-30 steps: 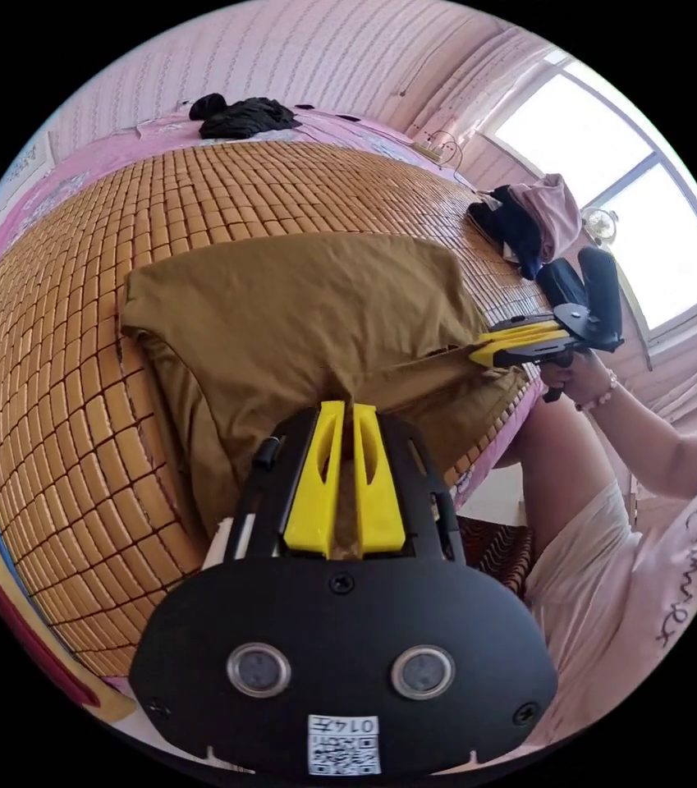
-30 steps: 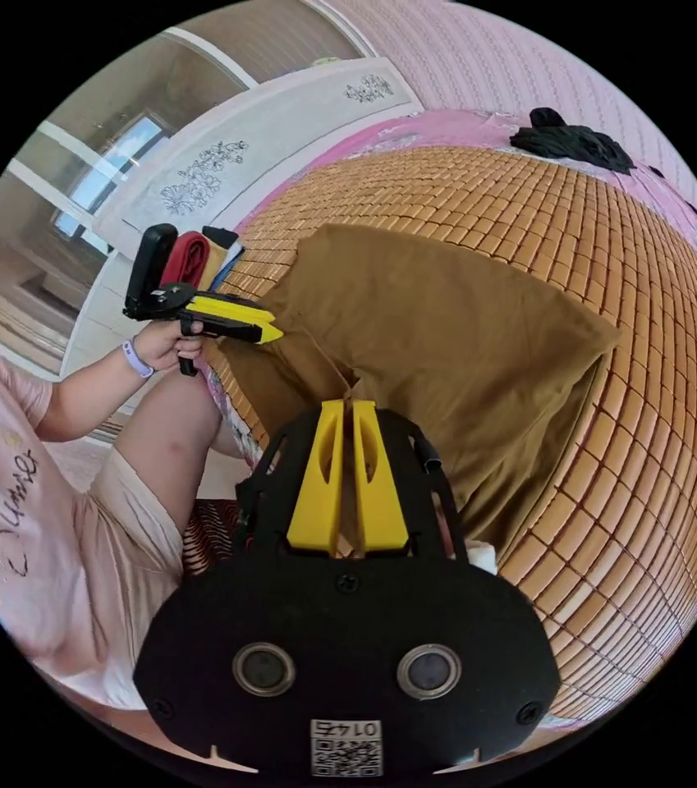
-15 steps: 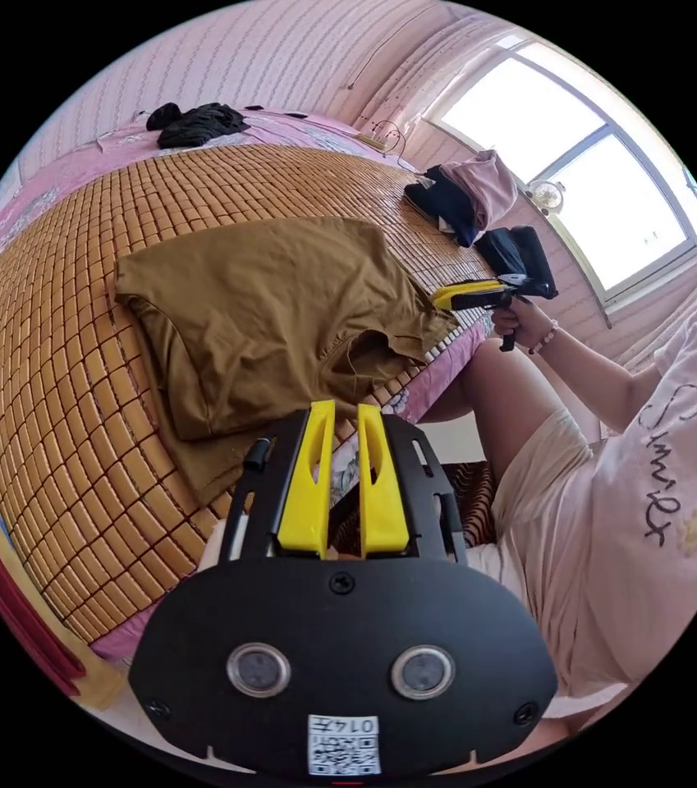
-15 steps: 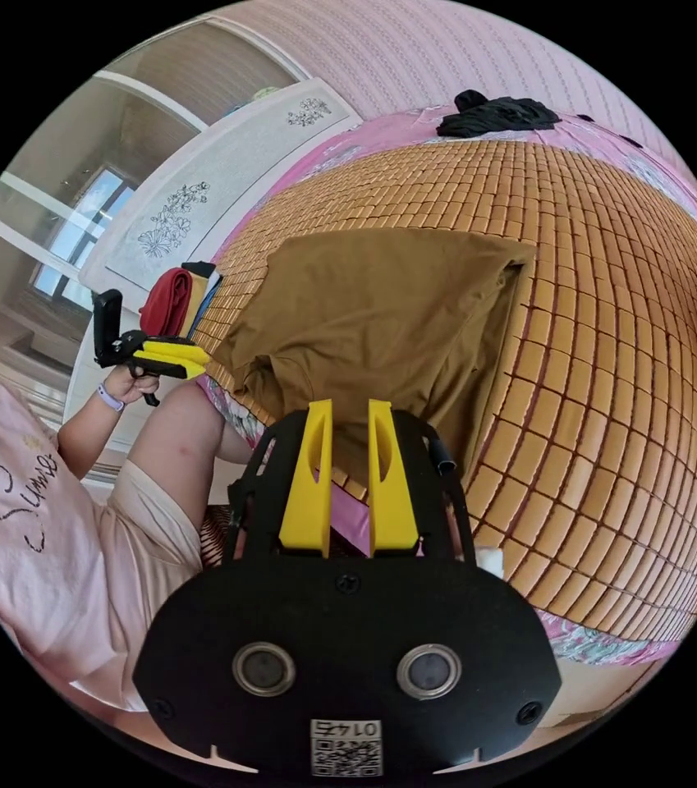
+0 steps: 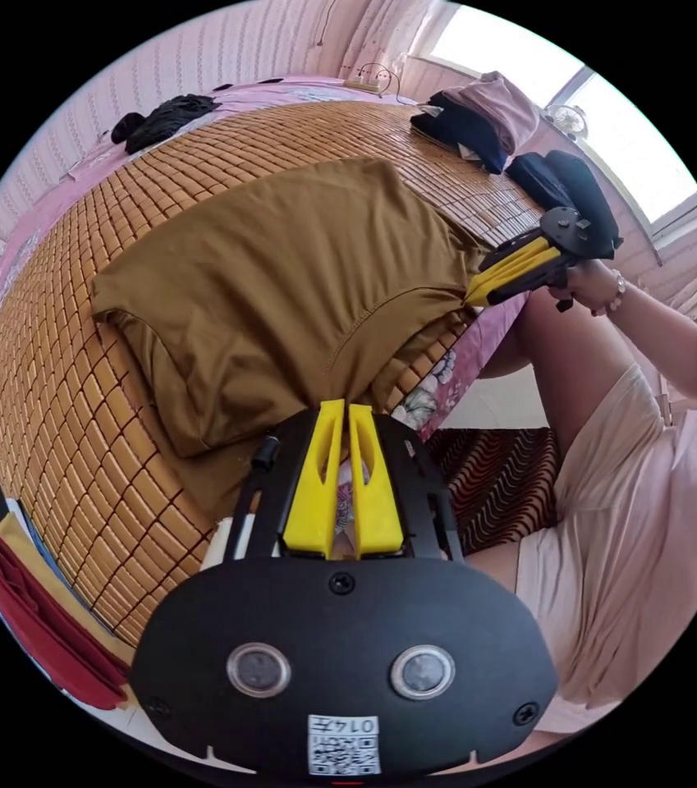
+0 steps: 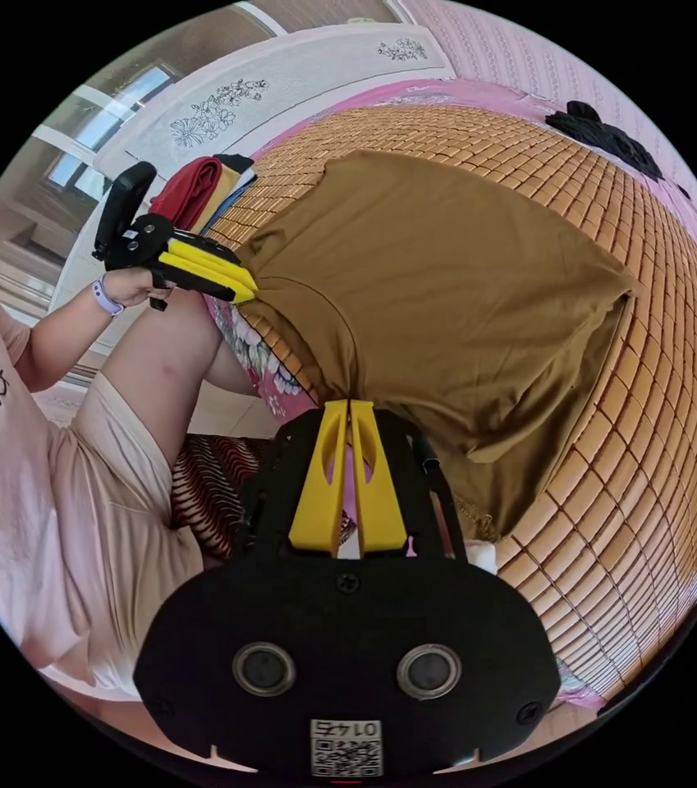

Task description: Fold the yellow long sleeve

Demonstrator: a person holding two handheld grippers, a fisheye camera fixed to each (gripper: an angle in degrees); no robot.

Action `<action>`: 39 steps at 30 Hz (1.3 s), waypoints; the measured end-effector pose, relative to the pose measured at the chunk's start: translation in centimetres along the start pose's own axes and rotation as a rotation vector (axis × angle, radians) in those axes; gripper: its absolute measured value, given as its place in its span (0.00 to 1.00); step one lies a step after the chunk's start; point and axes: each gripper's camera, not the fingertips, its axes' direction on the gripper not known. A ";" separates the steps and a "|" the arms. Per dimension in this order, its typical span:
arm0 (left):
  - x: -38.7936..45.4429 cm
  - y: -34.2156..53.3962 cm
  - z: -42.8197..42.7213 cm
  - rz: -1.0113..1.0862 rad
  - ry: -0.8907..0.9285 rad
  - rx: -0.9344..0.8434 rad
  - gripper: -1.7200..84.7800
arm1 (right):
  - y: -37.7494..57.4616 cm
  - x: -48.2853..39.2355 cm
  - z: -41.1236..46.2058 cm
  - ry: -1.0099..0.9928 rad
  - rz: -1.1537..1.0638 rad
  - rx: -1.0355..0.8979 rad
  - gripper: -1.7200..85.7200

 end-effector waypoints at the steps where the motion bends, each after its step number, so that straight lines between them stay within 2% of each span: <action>1: -0.3 0.1 0.2 -0.016 0.024 0.016 0.02 | -0.3 -0.2 0.0 -0.011 0.010 -0.002 0.01; 5: -0.9 0.3 0.6 -0.082 0.106 0.045 0.07 | -1.8 -1.9 -1.1 -0.021 0.007 -0.012 0.01; 9: 0.8 0.5 -0.8 -0.028 -0.002 0.094 0.07 | -4.3 -3.0 -3.6 -0.016 -0.014 0.043 0.01; 12: 2.6 -0.3 -0.9 0.043 -0.040 0.199 0.06 | -9.4 -3.4 -4.6 0.083 -0.049 0.082 0.02; 16: 3.9 -1.5 2.4 -0.036 -0.068 0.310 0.03 | -19.7 -4.4 -3.4 0.237 -0.099 0.059 0.02; 20: 5.4 -2.1 7.6 -0.051 -0.063 0.227 0.01 | -28.2 -3.9 1.0 0.267 -0.092 -0.059 0.01; 22: 5.8 -1.2 8.8 -0.039 -0.072 0.262 0.01 | -30.1 -3.7 4.0 0.317 -0.112 -0.175 0.01; 26: 6.0 0.1 10.4 0.001 -0.074 0.309 0.01 | -32.5 -4.7 3.7 0.311 -0.131 -0.220 0.01; 30: 5.5 0.7 11.5 -0.006 -0.031 0.327 0.01 | -34.7 -6.1 3.1 0.423 -0.174 -0.172 0.01; 32: 5.7 0.9 12.0 0.023 -0.044 0.330 0.01 | -36.6 -5.3 5.7 0.459 -0.175 -0.298 0.01; 39: 6.8 1.1 13.8 0.146 -0.131 0.311 0.01 | -40.7 -4.0 6.8 0.426 -0.151 -0.458 0.01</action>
